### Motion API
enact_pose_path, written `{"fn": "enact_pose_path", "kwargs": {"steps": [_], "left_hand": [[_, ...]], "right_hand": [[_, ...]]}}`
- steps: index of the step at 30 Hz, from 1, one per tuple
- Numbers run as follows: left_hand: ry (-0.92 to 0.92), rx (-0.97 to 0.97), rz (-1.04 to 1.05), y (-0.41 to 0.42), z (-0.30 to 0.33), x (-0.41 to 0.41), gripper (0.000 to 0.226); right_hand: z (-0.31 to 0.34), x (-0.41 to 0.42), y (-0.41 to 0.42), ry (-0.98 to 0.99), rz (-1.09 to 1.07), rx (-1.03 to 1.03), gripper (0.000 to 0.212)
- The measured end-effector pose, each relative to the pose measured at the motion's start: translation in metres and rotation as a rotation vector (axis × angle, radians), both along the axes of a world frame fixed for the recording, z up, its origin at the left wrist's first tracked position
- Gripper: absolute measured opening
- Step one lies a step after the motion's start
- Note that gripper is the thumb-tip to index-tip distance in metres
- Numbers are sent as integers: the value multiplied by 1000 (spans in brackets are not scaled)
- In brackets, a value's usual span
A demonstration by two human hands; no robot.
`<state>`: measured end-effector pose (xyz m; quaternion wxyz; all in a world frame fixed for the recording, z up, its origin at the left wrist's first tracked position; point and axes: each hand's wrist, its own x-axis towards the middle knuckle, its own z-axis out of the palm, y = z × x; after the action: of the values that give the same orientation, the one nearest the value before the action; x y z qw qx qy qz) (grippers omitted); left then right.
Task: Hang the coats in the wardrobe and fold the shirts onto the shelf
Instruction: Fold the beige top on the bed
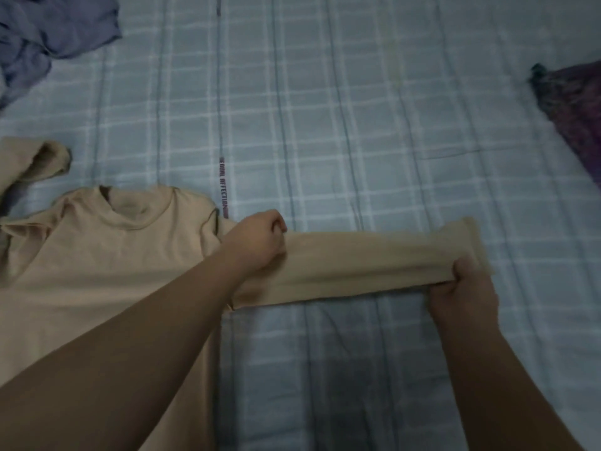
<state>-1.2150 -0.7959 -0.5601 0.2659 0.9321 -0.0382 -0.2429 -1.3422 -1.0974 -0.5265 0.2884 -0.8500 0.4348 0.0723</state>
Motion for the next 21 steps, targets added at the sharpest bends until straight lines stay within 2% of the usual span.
{"fn": "enact_pose_path", "kwargs": {"steps": [2,5,9,13,21], "left_hand": [[19,4,-61,-8,-1,-8,25],[-12,33,-151,-21,-4,-13,22],[-172,12,-55,-40,-1,-18,19],[-296,14,7,-59,2,-19,18],[-274,42,-16,-77,-21,-36,18]], "right_hand": [[-3,-16,-9,98,147,-78,27],[-7,-30,-17,221,186,-60,38],[-10,-48,-27,190,202,9,38],[-3,-58,-40,130,112,-47,36],[-19,-77,-53,233,112,-5,41]]}}
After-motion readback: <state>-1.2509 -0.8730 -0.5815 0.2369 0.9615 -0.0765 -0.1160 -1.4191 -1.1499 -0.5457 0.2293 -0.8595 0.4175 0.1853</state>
